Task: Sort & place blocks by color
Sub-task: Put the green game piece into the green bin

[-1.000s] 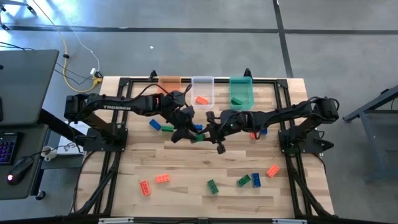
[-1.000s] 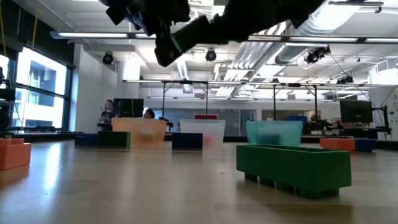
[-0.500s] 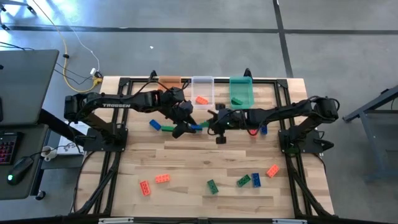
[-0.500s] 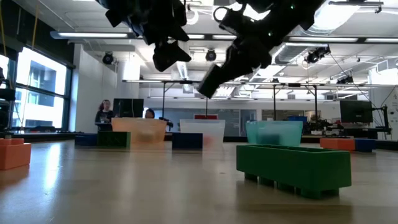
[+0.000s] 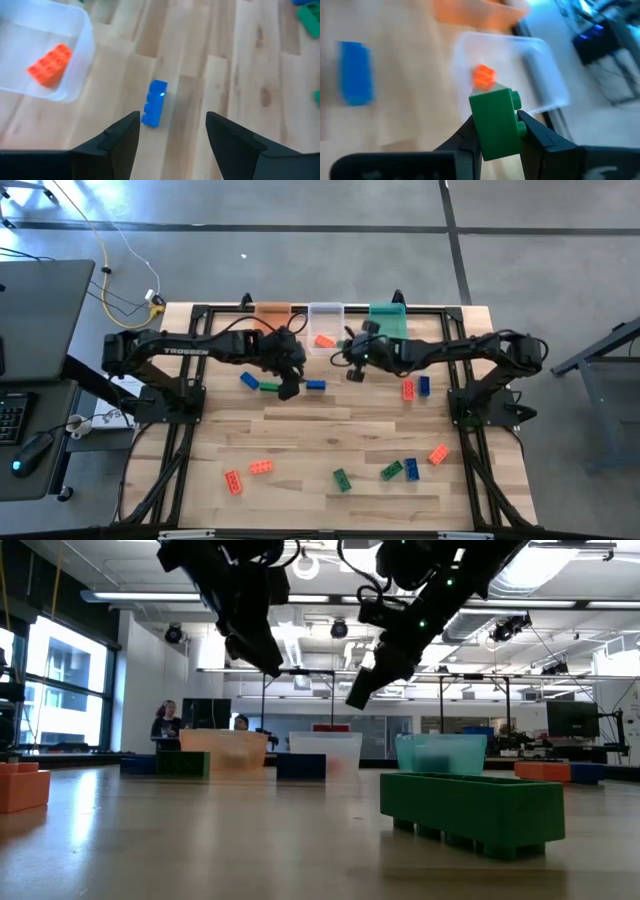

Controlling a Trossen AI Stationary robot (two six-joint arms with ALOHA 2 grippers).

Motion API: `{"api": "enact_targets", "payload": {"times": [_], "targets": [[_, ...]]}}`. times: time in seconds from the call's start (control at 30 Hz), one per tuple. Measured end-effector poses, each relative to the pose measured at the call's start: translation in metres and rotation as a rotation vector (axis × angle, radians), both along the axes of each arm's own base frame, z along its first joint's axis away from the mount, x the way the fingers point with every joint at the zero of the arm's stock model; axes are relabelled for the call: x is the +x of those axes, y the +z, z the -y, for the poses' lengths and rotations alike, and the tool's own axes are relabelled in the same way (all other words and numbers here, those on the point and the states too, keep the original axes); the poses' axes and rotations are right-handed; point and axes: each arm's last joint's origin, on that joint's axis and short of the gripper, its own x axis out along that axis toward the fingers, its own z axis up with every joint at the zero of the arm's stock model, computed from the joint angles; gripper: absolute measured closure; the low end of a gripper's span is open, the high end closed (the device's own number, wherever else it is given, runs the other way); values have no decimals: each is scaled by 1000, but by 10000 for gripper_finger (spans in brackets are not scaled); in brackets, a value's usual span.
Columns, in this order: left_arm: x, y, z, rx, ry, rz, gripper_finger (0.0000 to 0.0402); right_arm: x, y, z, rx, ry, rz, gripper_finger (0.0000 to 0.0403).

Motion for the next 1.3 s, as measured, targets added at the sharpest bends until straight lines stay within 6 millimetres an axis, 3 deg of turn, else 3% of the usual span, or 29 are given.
{"api": "enact_targets", "payload": {"times": [0.23,0.47,0.83,1.03,1.3], "targets": [[-9,14,2,121,49,9,188,-12,2,34,-133,-205,-60,331],[-16,32,-12,394,187,20,188,-28,3,70,-206,-328,-125,331],[-28,60,-63,841,455,6,188,-50,11,119,-311,-395,-187,330],[-44,76,-96,921,609,89,188,-61,12,135,-297,-431,-180,330],[-61,76,-118,880,690,134,188,-71,1,140,-86,-403,-108,329]]}}
